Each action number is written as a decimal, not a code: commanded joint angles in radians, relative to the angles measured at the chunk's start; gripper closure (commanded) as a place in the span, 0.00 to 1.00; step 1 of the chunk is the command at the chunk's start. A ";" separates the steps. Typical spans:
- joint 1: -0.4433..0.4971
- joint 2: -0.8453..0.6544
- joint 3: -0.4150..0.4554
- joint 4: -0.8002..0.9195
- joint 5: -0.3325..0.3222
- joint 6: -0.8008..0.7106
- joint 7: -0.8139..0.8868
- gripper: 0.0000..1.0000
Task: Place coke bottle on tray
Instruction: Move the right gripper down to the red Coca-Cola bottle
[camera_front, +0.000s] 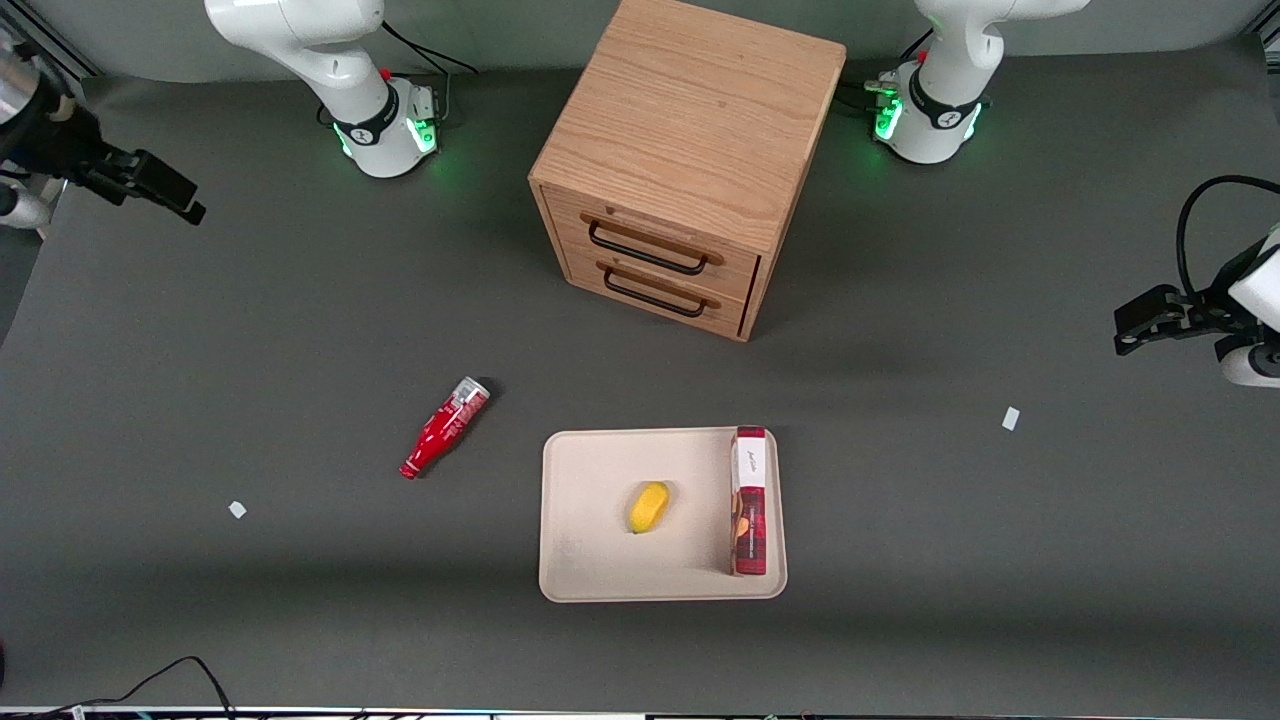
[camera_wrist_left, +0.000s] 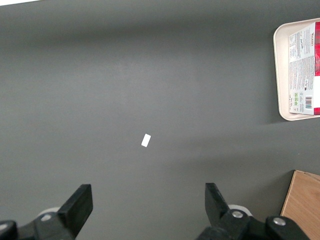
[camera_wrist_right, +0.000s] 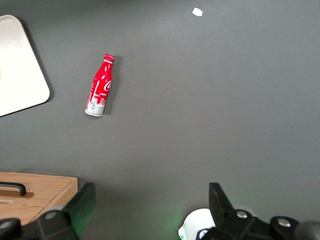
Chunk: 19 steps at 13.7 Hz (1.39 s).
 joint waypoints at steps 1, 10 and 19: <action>0.007 0.049 -0.006 0.085 0.021 -0.064 -0.002 0.00; 0.014 0.194 0.030 0.245 0.109 -0.069 -0.013 0.00; 0.024 0.593 0.199 0.078 0.099 0.357 0.448 0.00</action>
